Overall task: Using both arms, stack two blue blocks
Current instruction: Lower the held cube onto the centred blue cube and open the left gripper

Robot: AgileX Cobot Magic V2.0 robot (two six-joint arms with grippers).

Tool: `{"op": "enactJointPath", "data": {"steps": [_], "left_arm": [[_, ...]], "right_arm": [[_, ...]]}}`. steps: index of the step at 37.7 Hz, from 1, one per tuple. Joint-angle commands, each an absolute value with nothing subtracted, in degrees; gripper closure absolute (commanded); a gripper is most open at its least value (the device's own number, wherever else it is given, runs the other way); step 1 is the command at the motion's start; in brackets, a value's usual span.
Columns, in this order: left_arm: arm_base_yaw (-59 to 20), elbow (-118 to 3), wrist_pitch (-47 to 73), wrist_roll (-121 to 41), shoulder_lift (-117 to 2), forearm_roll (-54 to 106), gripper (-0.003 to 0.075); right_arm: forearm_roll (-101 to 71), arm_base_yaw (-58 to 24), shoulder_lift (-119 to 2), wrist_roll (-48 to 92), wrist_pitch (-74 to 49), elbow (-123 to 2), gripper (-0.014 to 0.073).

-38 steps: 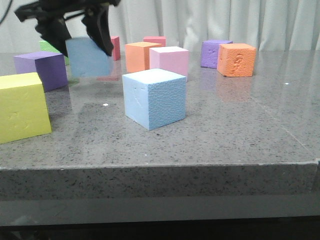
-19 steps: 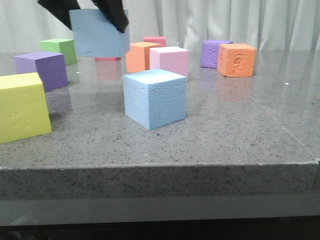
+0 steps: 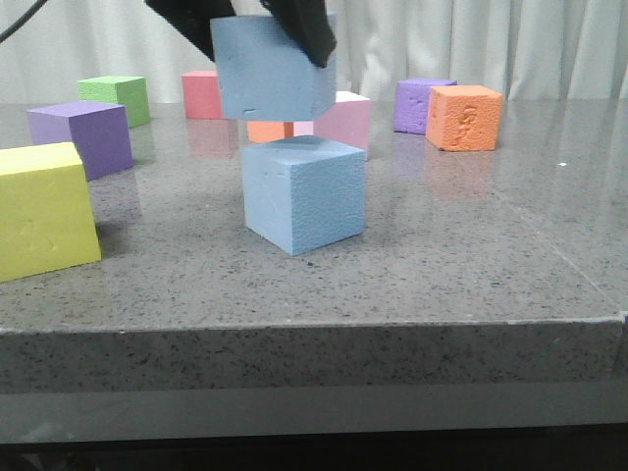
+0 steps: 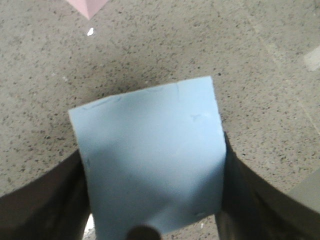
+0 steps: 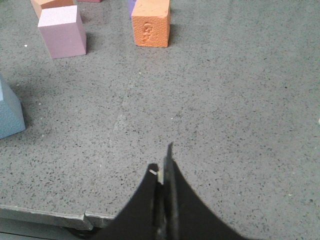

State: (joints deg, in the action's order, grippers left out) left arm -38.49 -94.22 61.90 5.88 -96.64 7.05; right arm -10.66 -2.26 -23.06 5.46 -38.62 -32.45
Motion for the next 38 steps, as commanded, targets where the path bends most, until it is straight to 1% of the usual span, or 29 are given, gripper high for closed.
{"op": "enactJointPath", "data": {"steps": [1, 30, 32, 34, 35, 38], "left_arm": [[-39.4, -95.3, 58.3, 5.8, -93.7, 8.5, 0.0457], [-39.5, -95.3, 61.4, 5.8, -97.2, 9.9, 0.0454], [-39.5, -95.3, 61.2, 5.8, -97.2, 9.9, 0.0435], [-39.5, -95.3, 61.2, 5.8, -97.2, 9.9, 0.0392], [-39.5, -95.3, 61.2, 5.8, -97.1, 9.9, 0.0367], [-39.5, -95.3, 61.2, 5.8, -97.1, 9.9, 0.0256]], "right_arm": [[-10.9, -1.9, -23.3, 6.1, -34.2, -33.9, 0.0662], [-10.9, -1.9, -23.3, 6.1, -34.2, -33.9, 0.0662], [-10.9, -1.9, -23.3, 6.1, -34.2, -33.9, 0.0662], [-10.9, -1.9, -23.3, 6.1, -34.2, -33.9, 0.0662], [-10.9, -1.9, -23.3, 6.1, -34.2, -33.9, 0.0662], [-10.9, -1.9, -23.3, 6.1, -34.2, -33.9, 0.0662]]}}
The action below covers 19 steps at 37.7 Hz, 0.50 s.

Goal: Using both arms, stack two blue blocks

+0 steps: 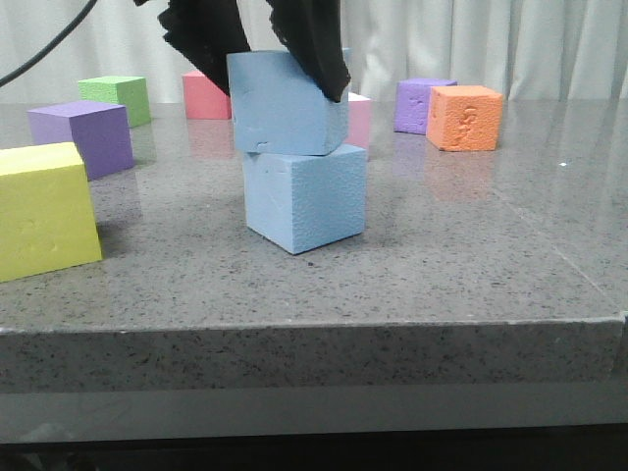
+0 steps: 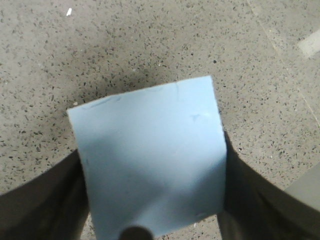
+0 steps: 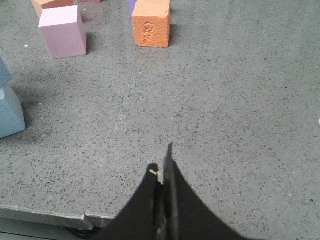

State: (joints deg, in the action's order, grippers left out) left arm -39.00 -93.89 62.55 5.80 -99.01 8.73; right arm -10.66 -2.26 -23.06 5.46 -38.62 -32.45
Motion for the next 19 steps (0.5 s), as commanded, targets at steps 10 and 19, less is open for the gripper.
{"op": "enactJointPath", "data": {"steps": [10, 19], "left_arm": [[-39.5, -97.7, 61.4, 5.8, -96.1, 9.9, 0.0142], [-39.5, -102.5, 64.8, 5.8, -95.1, 9.8, 0.0143]], "right_arm": [[-10.9, -1.9, -23.3, 6.1, -34.2, -33.9, 0.0662], [-10.9, -1.9, -23.3, 6.1, -34.2, -33.9, 0.0662]]}}
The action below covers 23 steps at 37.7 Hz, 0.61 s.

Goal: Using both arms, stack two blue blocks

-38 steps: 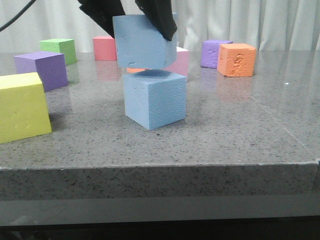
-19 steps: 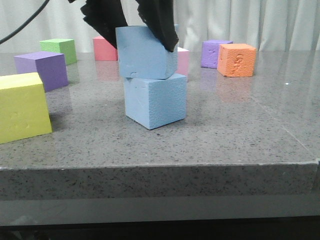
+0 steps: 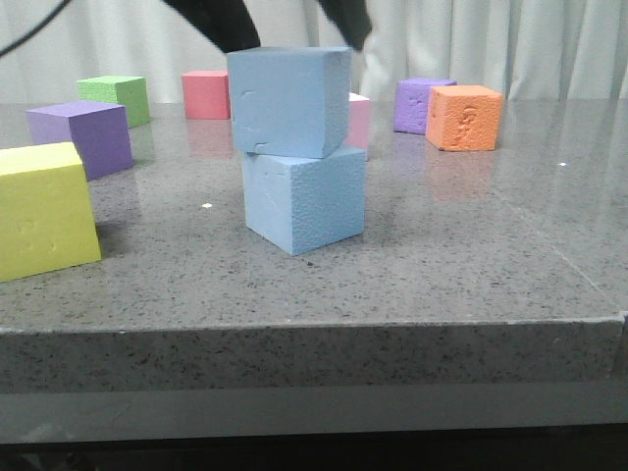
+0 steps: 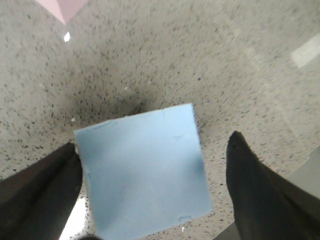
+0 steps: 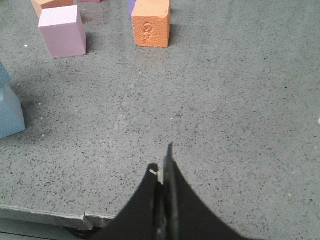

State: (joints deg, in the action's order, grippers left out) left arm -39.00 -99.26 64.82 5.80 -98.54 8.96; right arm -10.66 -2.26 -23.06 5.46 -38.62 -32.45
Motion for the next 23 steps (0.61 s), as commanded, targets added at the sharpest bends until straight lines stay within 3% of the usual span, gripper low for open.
{"op": "enactJointPath", "data": {"steps": [1, 7, 16, 19, 23], "left_arm": [[-39.5, -103.0, 65.3, 5.8, -95.1, 9.8, 0.0143], [-39.5, -104.6, 66.0, 5.8, -94.3, 9.7, 0.022], [-39.5, -105.1, 63.8, 5.5, -92.5, 9.2, 0.0575], [-39.5, -105.1, 62.2, 4.4, -91.7, 9.0, 0.0664], [-39.5, -105.1, 60.2, 3.9, -90.2, 8.5, 0.0722]], "right_arm": [[-10.9, -1.9, -23.3, 6.1, -34.2, -33.9, 0.0662], [-10.9, -1.9, -23.3, 6.1, -34.2, -33.9, 0.0662], [-10.9, -1.9, -23.3, 6.1, -34.2, -33.9, 0.0662], [-10.9, -1.9, -23.3, 6.1, -34.2, -33.9, 0.0662], [-10.9, -1.9, -23.3, 6.1, -34.2, -33.9, 0.0662]]}}
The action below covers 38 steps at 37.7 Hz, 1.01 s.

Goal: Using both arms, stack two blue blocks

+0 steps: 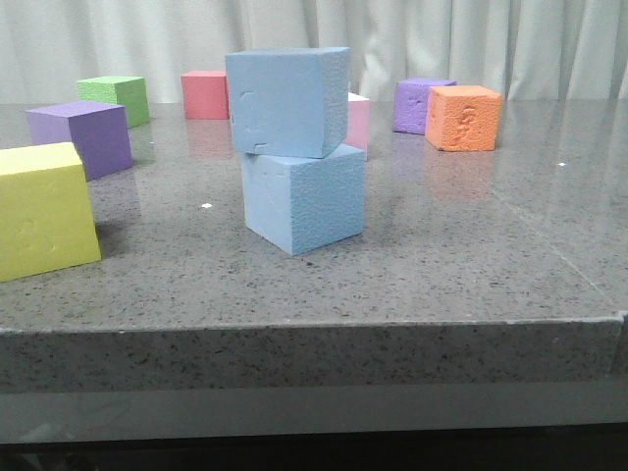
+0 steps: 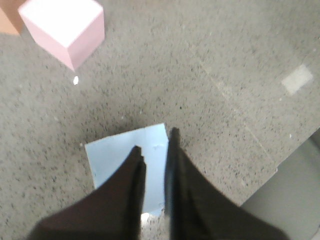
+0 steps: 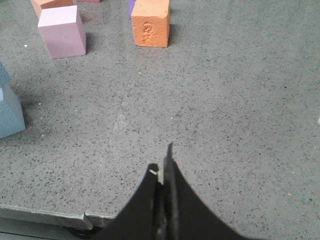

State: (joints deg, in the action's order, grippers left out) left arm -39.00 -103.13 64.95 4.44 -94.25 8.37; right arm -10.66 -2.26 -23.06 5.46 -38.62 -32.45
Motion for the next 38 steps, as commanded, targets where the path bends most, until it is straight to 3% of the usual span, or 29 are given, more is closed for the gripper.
{"op": "enactJointPath", "data": {"steps": [1, 11, 29, 38], "left_arm": [[-39.5, -105.1, 59.8, 3.9, -89.8, 7.9, 0.0732], [-39.5, -95.8, 46.3, 2.7, -81.0, 7.2, 0.0741], [-39.5, -55.0, 12.3, 1.1, -55.4, 6.6, 0.0741], [-39.5, -38.1, 5.0, 1.1, -40.1, 5.3, 0.0741]], "right_arm": [[-10.9, -1.9, -23.3, 6.1, -34.2, -33.9, 0.0662], [-10.9, -1.9, -23.3, 6.1, -34.2, -33.9, 0.0662], [-10.9, -1.9, -23.3, 6.1, -34.2, -33.9, 0.0662], [-10.9, -1.9, -23.3, 6.1, -34.2, -33.9, 0.0662]]}}
